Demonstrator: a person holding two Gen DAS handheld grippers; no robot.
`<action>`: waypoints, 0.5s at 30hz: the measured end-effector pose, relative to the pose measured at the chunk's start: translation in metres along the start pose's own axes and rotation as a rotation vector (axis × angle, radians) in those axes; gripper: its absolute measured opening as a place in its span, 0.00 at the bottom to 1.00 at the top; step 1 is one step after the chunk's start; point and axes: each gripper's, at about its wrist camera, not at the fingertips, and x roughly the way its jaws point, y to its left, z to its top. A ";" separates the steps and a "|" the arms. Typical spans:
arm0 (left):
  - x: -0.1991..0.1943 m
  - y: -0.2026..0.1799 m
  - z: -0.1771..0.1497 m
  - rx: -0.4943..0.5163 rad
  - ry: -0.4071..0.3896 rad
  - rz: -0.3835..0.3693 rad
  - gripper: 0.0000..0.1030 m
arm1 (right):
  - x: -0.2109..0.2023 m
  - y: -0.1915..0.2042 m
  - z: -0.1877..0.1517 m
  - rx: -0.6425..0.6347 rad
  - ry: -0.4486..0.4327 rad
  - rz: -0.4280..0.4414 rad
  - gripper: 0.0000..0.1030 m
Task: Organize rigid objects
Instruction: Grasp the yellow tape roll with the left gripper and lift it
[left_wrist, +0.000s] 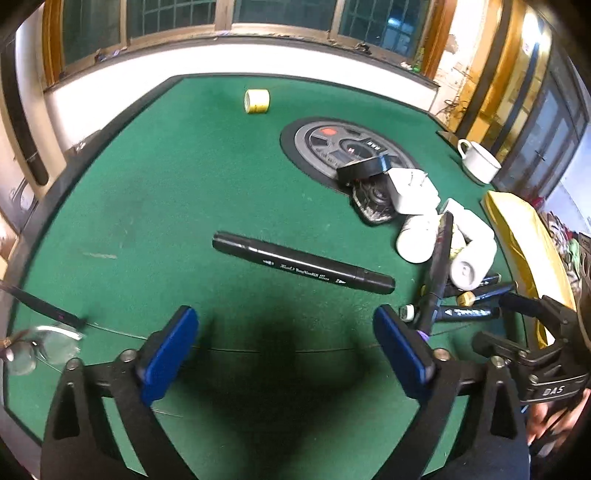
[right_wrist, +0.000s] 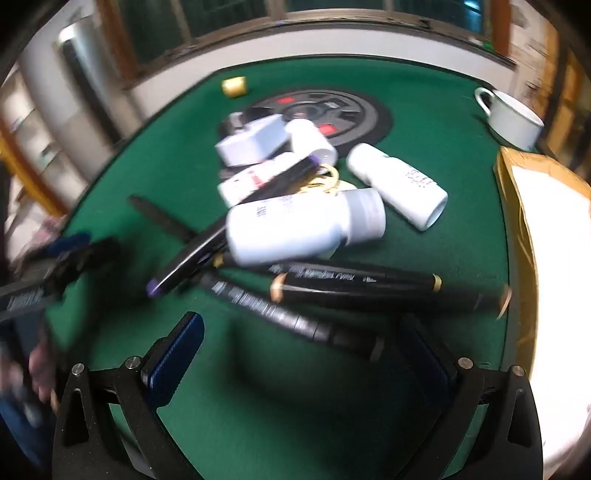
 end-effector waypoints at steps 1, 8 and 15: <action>-0.003 0.000 0.003 -0.001 -0.002 -0.004 0.89 | -0.006 0.000 -0.003 -0.010 -0.008 0.021 0.98; -0.027 -0.012 0.054 0.028 -0.041 -0.038 0.71 | -0.055 0.001 -0.034 -0.114 -0.204 0.163 0.97; 0.002 -0.008 0.177 -0.036 0.033 0.021 0.74 | -0.080 -0.032 -0.062 -0.039 -0.414 0.163 0.97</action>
